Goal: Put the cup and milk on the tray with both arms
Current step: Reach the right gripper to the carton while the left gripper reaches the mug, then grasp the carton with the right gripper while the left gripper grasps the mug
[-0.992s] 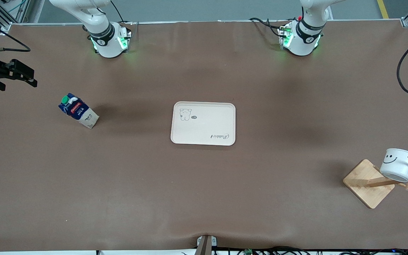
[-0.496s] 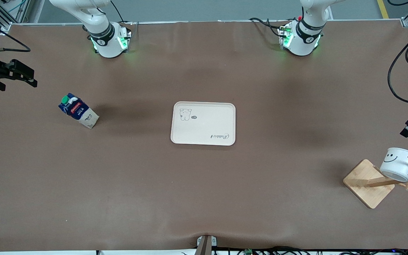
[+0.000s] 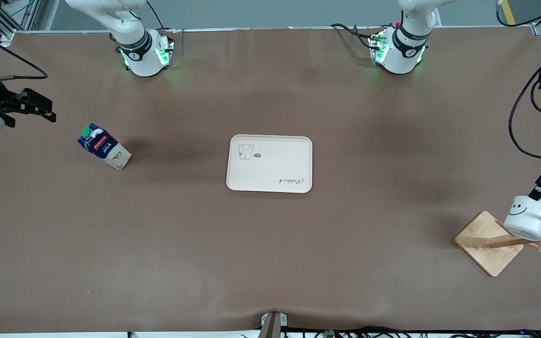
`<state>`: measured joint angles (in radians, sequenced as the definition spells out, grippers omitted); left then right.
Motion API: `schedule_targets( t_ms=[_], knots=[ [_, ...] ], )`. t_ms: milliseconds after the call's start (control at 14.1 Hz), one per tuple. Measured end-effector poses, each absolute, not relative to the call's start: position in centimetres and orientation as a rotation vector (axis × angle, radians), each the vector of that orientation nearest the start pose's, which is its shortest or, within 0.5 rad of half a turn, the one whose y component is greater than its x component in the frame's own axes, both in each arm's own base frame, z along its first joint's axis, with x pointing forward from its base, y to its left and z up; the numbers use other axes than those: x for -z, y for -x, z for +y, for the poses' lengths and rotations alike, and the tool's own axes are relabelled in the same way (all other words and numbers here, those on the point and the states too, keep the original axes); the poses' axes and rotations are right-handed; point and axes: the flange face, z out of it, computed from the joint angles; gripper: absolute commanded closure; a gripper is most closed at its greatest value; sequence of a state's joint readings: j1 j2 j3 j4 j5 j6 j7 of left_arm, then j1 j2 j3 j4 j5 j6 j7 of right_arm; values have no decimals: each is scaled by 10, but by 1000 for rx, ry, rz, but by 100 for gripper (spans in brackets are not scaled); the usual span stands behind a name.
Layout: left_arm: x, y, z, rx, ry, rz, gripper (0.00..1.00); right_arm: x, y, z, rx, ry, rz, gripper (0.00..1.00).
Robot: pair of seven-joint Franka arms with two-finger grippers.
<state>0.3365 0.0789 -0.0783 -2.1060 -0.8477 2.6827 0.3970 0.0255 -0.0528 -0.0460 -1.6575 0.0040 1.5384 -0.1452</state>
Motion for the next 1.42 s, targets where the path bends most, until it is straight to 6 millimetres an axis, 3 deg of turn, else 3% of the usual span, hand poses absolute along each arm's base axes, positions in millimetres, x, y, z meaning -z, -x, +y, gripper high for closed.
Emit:
schedule_targets(
  t_ms=[212,425,638,992,1275,1417],
  knots=[
    [-414,-568,174,1121,3225,-883,31,-602,-536,-11,-126,3119,-196,0],
    [-414,-570,173,1127,3227,-846,53,-565,-550,-10,-254,3105,-195,0],
    [-412,-570,173,1123,3229,-835,58,-531,-562,-11,-359,3085,-185,0],
    [-408,-571,171,1113,3235,-831,72,-522,-561,-28,-423,3074,-126,0],
    [-408,-573,166,1111,3244,-806,85,-503,-566,-44,-482,3081,133,0],
    [-410,-576,163,1122,3248,-769,91,-499,-567,-45,-495,3081,181,0]
  ],
)
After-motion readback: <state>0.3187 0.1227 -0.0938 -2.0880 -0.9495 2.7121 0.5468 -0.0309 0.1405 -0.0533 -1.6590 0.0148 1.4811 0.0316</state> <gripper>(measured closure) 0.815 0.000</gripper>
